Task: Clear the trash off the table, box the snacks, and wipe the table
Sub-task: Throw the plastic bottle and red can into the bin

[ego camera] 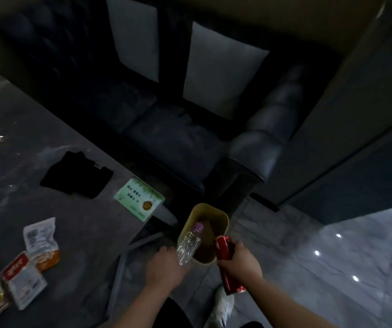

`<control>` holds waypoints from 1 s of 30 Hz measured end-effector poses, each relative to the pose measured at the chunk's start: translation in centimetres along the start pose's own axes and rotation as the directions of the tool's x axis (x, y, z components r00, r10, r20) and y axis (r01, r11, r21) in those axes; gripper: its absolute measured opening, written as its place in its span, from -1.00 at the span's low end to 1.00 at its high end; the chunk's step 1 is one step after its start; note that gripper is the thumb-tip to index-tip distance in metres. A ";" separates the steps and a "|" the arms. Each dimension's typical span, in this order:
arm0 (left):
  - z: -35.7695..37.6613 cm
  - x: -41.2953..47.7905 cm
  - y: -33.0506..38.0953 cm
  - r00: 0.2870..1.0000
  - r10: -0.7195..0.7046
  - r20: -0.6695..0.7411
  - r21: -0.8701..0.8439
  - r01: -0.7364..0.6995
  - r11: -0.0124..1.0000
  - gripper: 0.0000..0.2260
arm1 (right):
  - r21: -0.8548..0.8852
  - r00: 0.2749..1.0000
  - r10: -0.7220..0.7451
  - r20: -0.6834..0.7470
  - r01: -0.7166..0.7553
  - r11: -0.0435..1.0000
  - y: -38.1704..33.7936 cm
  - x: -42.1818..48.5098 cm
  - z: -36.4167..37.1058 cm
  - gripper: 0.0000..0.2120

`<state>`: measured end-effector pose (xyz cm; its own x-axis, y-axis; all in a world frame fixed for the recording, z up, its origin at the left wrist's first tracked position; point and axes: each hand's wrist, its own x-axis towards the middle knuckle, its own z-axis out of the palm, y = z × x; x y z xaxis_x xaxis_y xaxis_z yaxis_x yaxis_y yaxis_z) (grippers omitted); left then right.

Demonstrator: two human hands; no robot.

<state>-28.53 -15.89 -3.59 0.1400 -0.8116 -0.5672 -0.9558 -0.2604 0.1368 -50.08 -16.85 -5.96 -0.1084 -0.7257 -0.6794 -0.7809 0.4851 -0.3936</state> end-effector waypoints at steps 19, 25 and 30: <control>14.6 19.9 -1.7 0.987 -0.039 0.155 0.059 0.030 0.998 -0.58 | -0.021 0.975 0.173 0.142 -0.172 0.985 1.9 19.0 14.2 -0.48; 17.7 23.8 -1.8 0.991 -0.013 0.131 0.093 0.001 0.996 -0.69 | 0.066 0.968 0.185 0.172 -0.199 0.978 4.1 23.9 16.2 -0.50; 19.9 25.8 -1.2 0.992 0.010 0.123 0.091 -0.021 0.996 -0.67 | 0.021 0.971 0.175 0.161 -0.181 0.983 5.2 27.2 17.6 -0.53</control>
<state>-28.91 -26.11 -34.53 0.0977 -0.7438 -0.6613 -0.9781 -0.1943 0.0741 -46.29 -25.49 -37.40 -0.1429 -0.5412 -0.8286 -0.7350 0.6187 -0.2774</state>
